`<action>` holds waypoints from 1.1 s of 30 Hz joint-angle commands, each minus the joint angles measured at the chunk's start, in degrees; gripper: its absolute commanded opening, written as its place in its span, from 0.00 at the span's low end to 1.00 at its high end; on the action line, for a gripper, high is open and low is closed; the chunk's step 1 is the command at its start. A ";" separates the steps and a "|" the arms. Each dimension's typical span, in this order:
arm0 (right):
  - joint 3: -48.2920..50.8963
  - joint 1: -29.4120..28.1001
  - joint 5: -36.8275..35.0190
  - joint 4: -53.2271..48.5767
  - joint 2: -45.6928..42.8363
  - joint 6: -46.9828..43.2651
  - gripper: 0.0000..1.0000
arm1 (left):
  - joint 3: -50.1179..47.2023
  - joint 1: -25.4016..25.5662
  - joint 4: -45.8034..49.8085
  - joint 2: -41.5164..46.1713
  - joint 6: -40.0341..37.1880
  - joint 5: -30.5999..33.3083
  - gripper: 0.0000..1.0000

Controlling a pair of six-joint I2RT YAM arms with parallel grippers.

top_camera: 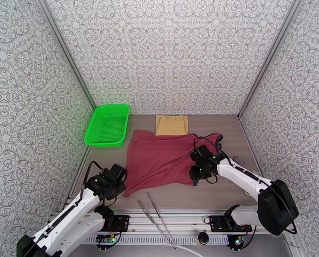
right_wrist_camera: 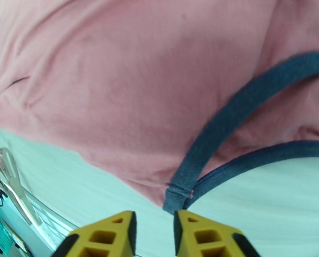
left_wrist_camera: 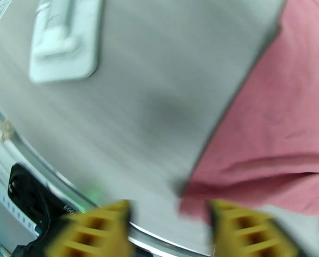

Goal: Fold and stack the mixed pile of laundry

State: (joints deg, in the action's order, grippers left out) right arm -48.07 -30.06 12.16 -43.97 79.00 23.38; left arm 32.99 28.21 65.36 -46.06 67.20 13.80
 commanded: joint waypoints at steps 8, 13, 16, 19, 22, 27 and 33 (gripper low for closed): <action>-2.84 -2.08 1.05 8.69 9.46 5.76 0.12 | 10.82 -1.06 -2.14 -7.70 -4.78 4.75 0.59; 0.37 -4.45 -0.43 9.25 10.23 7.67 0.08 | 16.00 -2.14 -5.05 -14.68 -9.35 4.38 0.59; 3.95 -6.65 -1.49 8.81 7.48 9.74 0.08 | 17.67 -3.01 -6.10 -16.95 -11.55 4.16 0.59; 7.71 -8.54 -2.46 7.79 3.55 12.28 0.08 | 18.24 -4.17 -6.99 -18.13 -13.44 3.54 0.59; 11.51 -9.47 -3.00 6.54 -0.84 14.59 0.08 | 17.75 -5.07 -7.90 -18.68 -14.74 3.05 0.60; 14.85 -9.90 -3.26 4.62 -6.58 16.98 0.08 | 15.66 -5.97 -10.43 -19.87 -16.08 1.04 0.62; 6.44 -9.84 -6.40 2.44 -5.40 15.50 0.08 | 14.03 -5.79 -15.94 -24.42 -17.68 -2.80 0.63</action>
State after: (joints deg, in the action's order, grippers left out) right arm -36.21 -39.44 8.64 -40.42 72.82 38.76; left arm 48.10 22.70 53.89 -68.20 51.83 14.06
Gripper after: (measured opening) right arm 0.080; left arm 0.628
